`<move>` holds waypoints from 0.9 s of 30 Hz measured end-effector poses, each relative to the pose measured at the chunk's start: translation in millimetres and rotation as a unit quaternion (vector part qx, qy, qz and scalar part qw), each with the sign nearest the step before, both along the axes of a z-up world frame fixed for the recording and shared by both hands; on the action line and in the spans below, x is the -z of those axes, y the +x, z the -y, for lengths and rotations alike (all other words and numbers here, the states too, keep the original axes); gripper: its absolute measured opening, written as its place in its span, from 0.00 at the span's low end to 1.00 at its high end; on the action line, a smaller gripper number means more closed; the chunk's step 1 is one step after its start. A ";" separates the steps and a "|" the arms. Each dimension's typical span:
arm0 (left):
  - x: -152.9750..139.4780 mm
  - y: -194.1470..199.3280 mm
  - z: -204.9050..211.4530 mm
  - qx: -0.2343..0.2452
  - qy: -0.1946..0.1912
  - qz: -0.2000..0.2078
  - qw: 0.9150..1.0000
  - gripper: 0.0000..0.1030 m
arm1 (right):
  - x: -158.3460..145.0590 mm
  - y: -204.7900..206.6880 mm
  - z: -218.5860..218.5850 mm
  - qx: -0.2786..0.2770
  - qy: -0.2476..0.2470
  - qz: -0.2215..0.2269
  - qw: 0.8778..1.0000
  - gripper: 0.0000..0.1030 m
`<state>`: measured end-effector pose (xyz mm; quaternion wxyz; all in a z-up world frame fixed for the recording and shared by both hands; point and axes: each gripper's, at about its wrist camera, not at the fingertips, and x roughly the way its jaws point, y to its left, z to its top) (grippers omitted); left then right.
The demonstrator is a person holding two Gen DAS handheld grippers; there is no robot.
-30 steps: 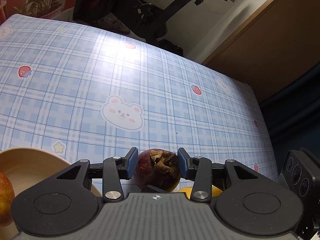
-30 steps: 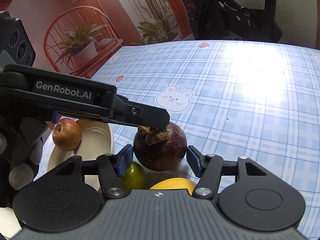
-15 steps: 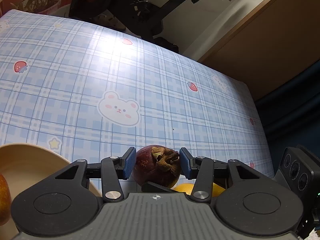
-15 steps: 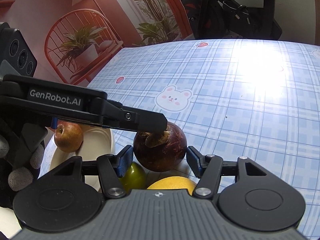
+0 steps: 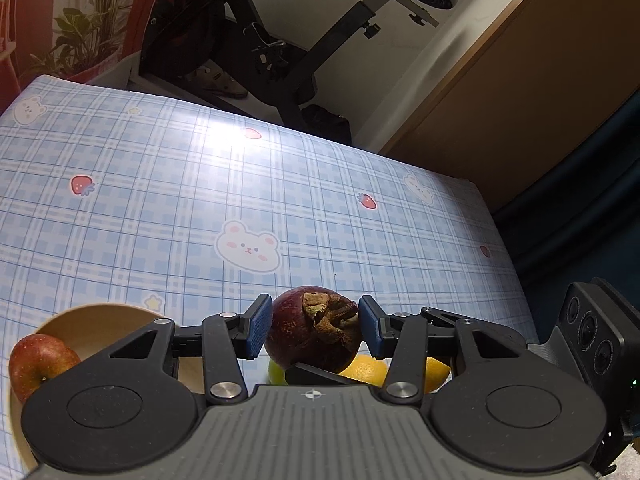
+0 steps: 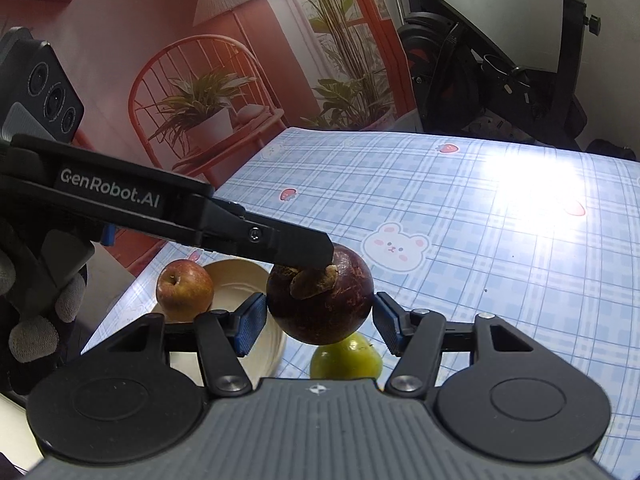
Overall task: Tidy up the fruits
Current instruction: 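Carry the mangosteen with the left gripper onto the plate beside the apple and release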
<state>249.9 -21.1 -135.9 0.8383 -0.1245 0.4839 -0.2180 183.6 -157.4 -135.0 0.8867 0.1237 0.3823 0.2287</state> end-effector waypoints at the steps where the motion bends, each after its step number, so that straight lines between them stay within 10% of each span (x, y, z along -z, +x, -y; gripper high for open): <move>1: -3.9 -5.5 -5.7 -0.004 0.000 0.001 1.000 0.49 | -2.6 -3.0 -5.3 -0.007 -0.001 0.003 1.000 0.59; 27: 21.1 -87.6 -147.2 -0.126 0.028 -0.059 0.990 0.48 | 30.4 -20.6 -159.4 -0.169 -0.028 -0.018 0.985 0.59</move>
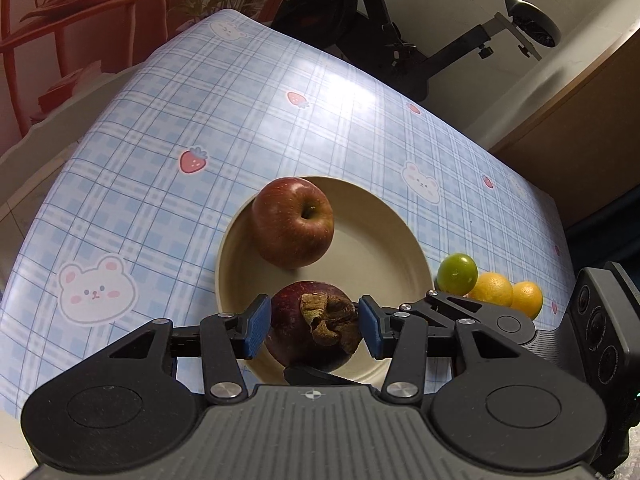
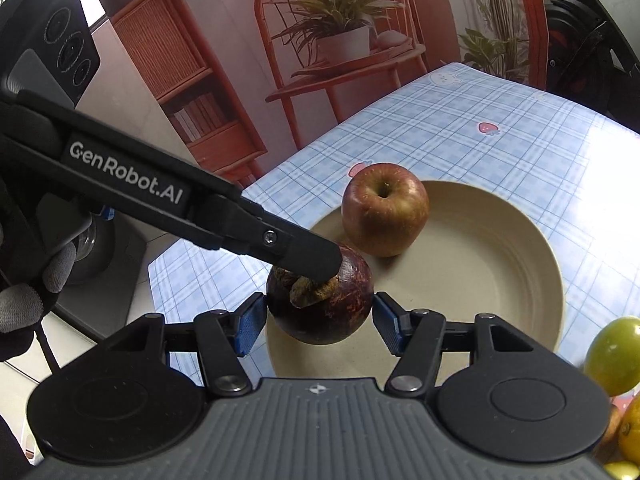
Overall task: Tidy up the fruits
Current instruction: 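Carry the mangosteen with the left gripper onto the plate beside the apple and release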
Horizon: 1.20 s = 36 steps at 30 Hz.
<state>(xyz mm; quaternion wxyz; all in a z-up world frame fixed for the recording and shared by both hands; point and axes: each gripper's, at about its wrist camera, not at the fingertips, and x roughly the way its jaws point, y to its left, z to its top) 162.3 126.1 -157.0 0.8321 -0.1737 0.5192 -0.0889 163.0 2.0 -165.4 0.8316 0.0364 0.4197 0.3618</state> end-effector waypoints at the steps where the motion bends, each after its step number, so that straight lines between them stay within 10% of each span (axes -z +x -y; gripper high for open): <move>1: 1.3 -1.1 -4.4 -0.005 -0.005 0.000 1.000 0.48 | 1.0 1.5 -1.7 -0.001 0.000 0.000 1.000 0.59; 36: 17.3 10.9 -19.6 -0.018 0.009 0.018 1.000 0.51 | 15.9 11.6 -21.9 0.011 -0.027 0.017 0.999 0.63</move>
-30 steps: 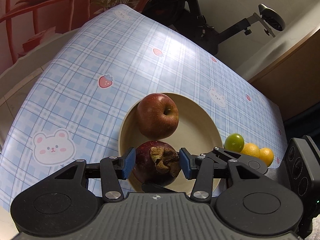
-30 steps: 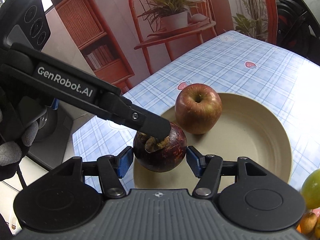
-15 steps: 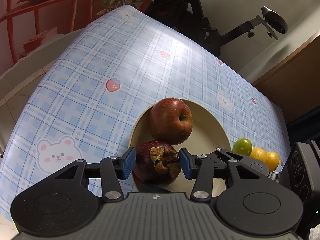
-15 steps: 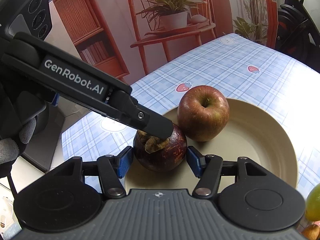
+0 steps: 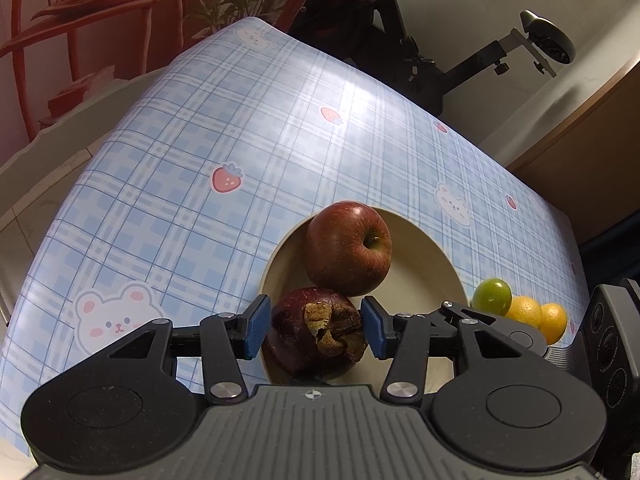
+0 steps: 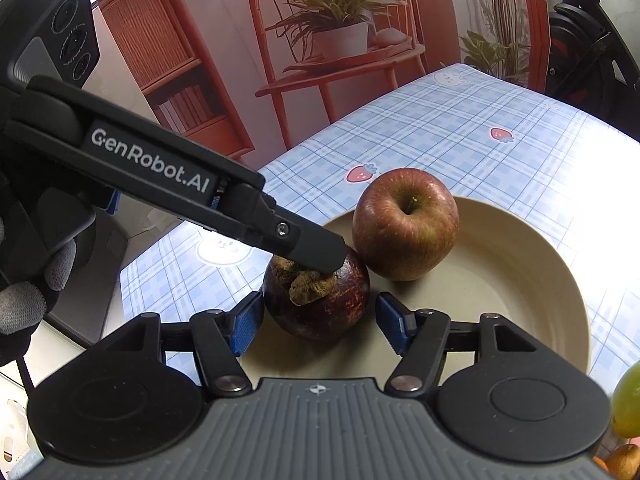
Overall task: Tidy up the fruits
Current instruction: 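Carry the mangosteen with the left gripper onto the plate beside the apple and release, then move the left tool back over the remaining fruit cluster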
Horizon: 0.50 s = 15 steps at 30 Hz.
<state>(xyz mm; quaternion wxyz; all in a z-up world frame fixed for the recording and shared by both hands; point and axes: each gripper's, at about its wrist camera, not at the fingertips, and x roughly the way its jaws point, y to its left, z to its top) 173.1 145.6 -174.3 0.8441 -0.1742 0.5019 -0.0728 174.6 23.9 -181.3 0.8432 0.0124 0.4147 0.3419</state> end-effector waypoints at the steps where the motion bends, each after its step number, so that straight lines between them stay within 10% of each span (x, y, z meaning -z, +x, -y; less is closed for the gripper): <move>1: 0.1 0.6 -0.2 -0.002 0.001 0.000 1.000 0.51 | 0.2 -2.0 1.5 0.001 -0.001 0.001 1.000 0.63; 15: -11.5 -2.4 8.7 -0.014 0.039 0.015 0.999 0.50 | -9.8 -28.2 48.7 0.054 0.016 0.018 0.998 0.63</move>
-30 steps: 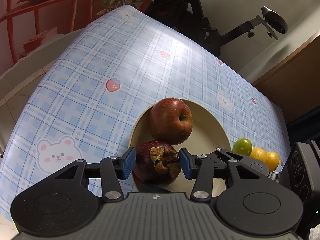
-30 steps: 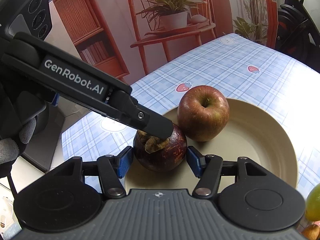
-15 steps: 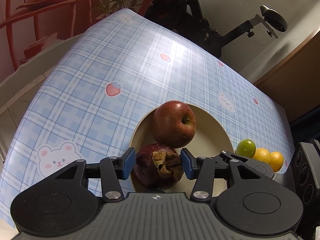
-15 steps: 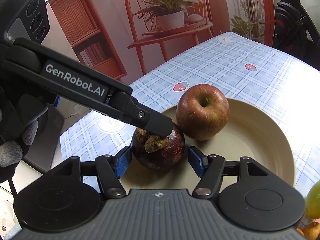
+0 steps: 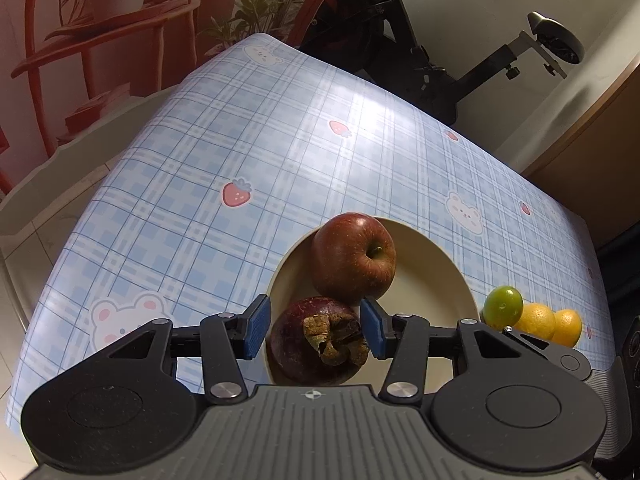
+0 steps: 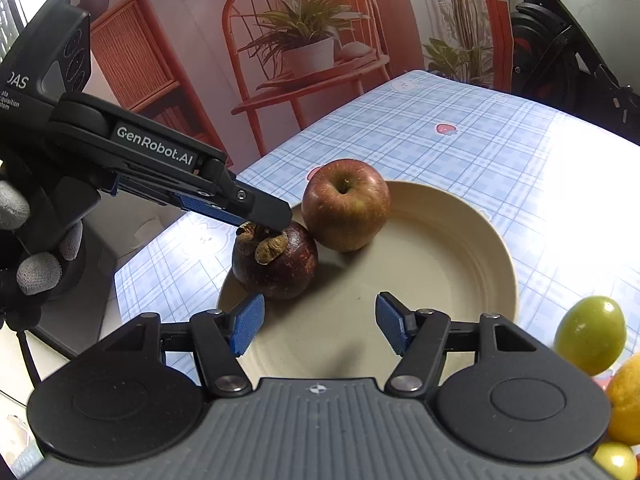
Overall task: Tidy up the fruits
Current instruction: 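Move the left tool back over the remaining fruit cluster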
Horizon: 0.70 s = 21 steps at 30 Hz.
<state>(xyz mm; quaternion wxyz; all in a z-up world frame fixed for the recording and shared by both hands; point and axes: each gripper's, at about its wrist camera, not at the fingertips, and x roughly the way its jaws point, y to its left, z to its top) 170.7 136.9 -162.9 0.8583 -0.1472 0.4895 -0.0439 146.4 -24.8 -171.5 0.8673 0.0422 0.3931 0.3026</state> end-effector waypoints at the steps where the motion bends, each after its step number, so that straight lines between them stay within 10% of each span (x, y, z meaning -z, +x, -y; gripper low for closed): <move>1: -2.2 -1.0 1.0 -0.001 0.003 0.004 1.000 0.50 | -1.9 -4.4 4.2 0.006 0.000 0.007 1.000 0.63; 21: -48.5 -15.9 113.6 0.077 0.058 0.137 0.986 0.50 | -37.2 -58.9 119.0 0.146 -0.011 0.093 0.985 0.63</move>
